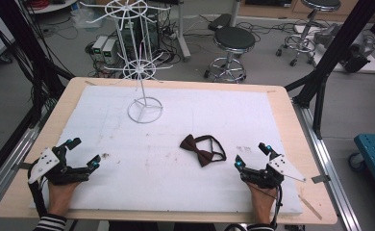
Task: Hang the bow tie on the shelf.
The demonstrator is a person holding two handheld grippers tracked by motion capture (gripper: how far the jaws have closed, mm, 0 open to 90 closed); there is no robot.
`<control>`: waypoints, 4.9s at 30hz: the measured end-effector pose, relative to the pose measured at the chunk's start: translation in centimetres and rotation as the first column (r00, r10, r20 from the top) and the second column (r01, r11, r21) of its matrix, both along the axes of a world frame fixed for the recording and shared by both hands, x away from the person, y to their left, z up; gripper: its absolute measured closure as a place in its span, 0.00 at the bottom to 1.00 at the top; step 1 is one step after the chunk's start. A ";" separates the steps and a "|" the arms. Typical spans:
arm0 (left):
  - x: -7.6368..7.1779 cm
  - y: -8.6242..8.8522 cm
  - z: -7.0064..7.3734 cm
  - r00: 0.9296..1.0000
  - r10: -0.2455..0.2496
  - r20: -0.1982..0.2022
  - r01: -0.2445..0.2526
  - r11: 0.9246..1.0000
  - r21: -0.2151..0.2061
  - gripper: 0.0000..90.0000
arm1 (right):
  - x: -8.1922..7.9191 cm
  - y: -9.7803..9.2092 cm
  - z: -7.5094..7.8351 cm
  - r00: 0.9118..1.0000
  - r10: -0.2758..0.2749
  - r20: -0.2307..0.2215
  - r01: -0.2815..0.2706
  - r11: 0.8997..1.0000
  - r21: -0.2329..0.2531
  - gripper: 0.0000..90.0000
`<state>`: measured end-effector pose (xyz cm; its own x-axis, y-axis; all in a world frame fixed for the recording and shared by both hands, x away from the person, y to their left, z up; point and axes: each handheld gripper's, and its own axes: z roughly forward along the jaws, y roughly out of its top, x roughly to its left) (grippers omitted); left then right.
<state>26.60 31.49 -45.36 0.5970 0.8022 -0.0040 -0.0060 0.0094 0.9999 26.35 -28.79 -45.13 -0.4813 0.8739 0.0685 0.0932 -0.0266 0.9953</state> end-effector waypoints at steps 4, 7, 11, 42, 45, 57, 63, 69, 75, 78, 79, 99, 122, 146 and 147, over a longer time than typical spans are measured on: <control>0.0 0.0 0.0 1.000 -0.001 0.000 0.001 1.000 0.001 0.03 | 0.0 0.0 0.0 1.000 0.002 0.000 -0.002 1.000 -0.003 0.01; 0.0 -0.1 0.0 1.000 0.001 0.003 -0.001 1.000 0.002 0.03 | 0.0 0.0 0.0 1.000 0.002 0.000 -0.002 1.000 -0.001 0.01; 0.0 -0.1 0.0 1.000 0.001 0.004 -0.001 1.000 0.002 0.03 | 0.0 0.1 0.0 1.000 0.004 0.001 -0.004 1.000 -0.009 0.01; 0.0 -0.1 0.0 1.000 -0.002 0.005 0.002 1.000 0.002 0.03 | 0.9 0.6 2.8 0.993 0.078 -0.090 -0.081 0.996 -0.032 0.01; 0.0 -0.1 0.0 1.000 -0.001 0.005 0.001 1.000 0.002 0.03 | 1.1 0.7 3.6 0.991 0.097 -0.096 -0.102 0.993 -0.053 0.01; 0.0 0.0 0.0 1.000 -0.005 0.006 0.005 1.000 0.000 0.02 | 2.7 1.7 5.5 0.954 0.213 -0.213 -0.239 0.965 -0.104 0.01; 0.0 0.0 0.0 1.000 -0.004 0.006 0.004 1.000 0.000 0.03 | 3.4 2.7 6.3 0.924 0.265 -0.277 -0.314 0.938 -0.150 0.01; 0.0 0.0 0.0 1.000 -0.004 0.006 0.004 1.000 0.000 0.03 | 4.2 4.1 6.8 0.892 0.307 -0.332 -0.390 0.894 -0.219 0.01; -0.1 0.0 0.0 1.000 -0.007 0.004 0.007 1.000 0.001 0.03 | 5.0 5.1 6.9 0.870 0.312 -0.381 -0.419 0.876 -0.239 0.01; -0.1 0.0 0.0 1.000 -0.004 0.006 0.004 1.000 0.001 0.03 | 5.5 5.6 6.8 0.855 0.318 -0.410 -0.444 0.858 -0.260 0.01; -0.1 0.0 0.0 1.000 -0.004 0.006 0.004 1.000 0.001 0.03 | 5.7 5.7 6.7 0.850 0.318 -0.421 -0.450 0.853 -0.264 0.01; 0.0 0.0 0.0 1.000 -0.003 0.007 0.003 1.000 0.000 0.03 | 7.9 9.0 6.1 0.759 0.351 -0.549 -0.582 0.743 -0.331 0.06; 0.0 0.0 0.0 1.000 -0.002 0.006 0.002 1.000 -0.002 0.03 | 9.7 11.0 3.9 0.662 0.299 -0.688 -0.680 0.625 -0.383 0.38; -0.1 0.0 0.0 1.000 -0.003 0.009 0.003 1.000 -0.001 0.03 | 9.6 11.4 3.7 0.625 0.335 -0.705 -0.741 0.540 -0.400 0.92; -0.1 0.0 0.0 1.000 -0.003 0.009 0.003 1.000 0.000 0.03 | 9.6 11.3 3.8 0.628 0.346 -0.697 -0.739 0.545 -0.396 0.92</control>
